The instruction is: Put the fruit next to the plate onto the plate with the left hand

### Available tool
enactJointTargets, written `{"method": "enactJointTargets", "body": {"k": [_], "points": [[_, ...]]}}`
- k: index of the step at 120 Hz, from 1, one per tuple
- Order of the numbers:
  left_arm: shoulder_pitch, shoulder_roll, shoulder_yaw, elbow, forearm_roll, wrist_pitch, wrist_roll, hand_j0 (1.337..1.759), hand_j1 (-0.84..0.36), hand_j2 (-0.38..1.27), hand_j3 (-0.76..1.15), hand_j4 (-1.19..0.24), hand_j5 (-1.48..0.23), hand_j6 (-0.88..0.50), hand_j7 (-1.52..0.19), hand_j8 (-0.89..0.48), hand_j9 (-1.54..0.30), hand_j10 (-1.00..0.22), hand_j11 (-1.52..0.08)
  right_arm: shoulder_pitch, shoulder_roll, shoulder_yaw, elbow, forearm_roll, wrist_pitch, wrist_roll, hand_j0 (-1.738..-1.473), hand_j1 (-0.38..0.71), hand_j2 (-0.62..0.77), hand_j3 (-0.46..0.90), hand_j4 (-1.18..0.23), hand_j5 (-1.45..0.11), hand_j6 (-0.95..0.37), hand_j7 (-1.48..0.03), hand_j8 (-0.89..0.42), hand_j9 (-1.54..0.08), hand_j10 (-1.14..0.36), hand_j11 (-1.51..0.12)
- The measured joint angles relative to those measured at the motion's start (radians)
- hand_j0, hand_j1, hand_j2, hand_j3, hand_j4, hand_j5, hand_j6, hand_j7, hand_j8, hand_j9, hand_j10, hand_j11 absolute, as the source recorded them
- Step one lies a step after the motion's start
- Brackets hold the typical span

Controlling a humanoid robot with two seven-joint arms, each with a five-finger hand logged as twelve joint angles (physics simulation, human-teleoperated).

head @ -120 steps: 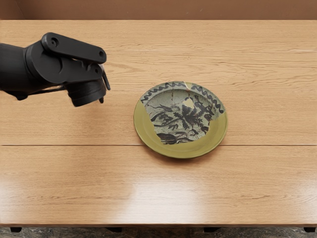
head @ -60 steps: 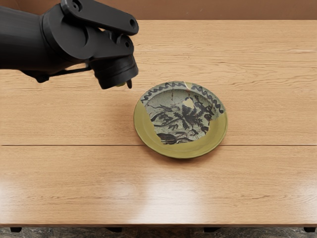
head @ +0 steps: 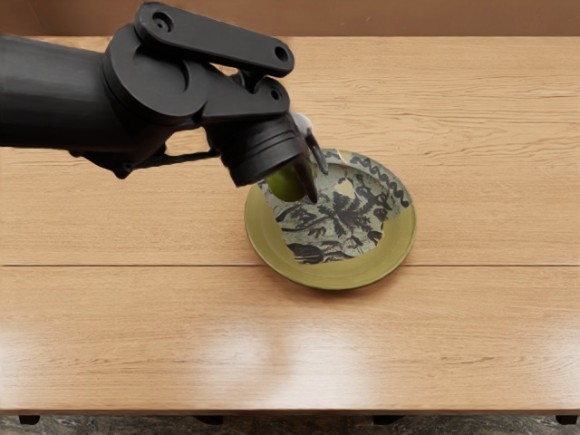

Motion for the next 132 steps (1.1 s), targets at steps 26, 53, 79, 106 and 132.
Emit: {"method": "enactJointTargets", "body": {"k": [26, 53, 79, 106, 132], "points": [[0.056, 0.000, -0.057, 0.032, 0.020, -0.004, -0.003, 1.635, -0.28, 0.18, 0.00, -0.79, -1.11, -0.59, -1.07, -0.35, -1.08, -0.36, -1.11, 0.000, 0.000, 0.000, 0.000, 0.000, 0.000, 0.000, -1.658, -0.31, -0.01, 0.00, -0.03, -0.05, -0.03, -0.05, -0.03, -0.04, -0.03, -0.05], [0.116, 0.000, -0.088, 0.083, 0.038, -0.006, -0.005, 1.650, -0.23, 0.12, 0.00, -0.58, -0.79, -0.52, -0.78, -0.42, -0.78, -0.41, -0.79, 0.000, 0.000, 0.000, 0.001, 0.000, 0.000, 0.000, -1.658, -0.31, -0.01, 0.00, -0.03, -0.05, -0.03, -0.05, -0.03, -0.05, -0.03, -0.05], [0.132, 0.000, -0.096, 0.114, 0.055, -0.005, -0.005, 1.655, -0.08, 0.08, 0.00, -0.39, -0.53, -0.37, -0.52, -0.34, -0.52, -0.33, -0.52, 0.010, 0.000, 0.001, 0.000, 0.000, 0.000, 0.000, -1.658, -0.31, -0.01, 0.00, -0.03, -0.05, -0.03, -0.05, -0.03, -0.05, -0.03, -0.05], [0.181, 0.000, -0.128, 0.141, 0.113, -0.044, -0.005, 1.657, 0.00, 0.06, 0.00, -0.30, -0.40, -0.29, -0.40, -0.28, -0.40, -0.28, -0.40, 0.013, 0.000, 0.002, 0.000, 0.000, 0.000, 0.000, -1.658, -0.31, -0.01, 0.00, -0.03, -0.05, -0.03, -0.05, -0.03, -0.05, -0.03, -0.05], [0.278, 0.023, -0.238, 0.148, 0.159, -0.199, -0.005, 1.658, 0.03, 0.06, 0.00, -0.27, -0.36, -0.27, -0.35, -0.27, -0.35, -0.27, -0.35, 0.014, 0.000, 0.002, 0.001, 0.000, 0.000, 0.000, -1.658, -0.31, -0.01, 0.00, -0.03, -0.05, -0.03, -0.05, -0.03, -0.05, -0.03, -0.05]]}}
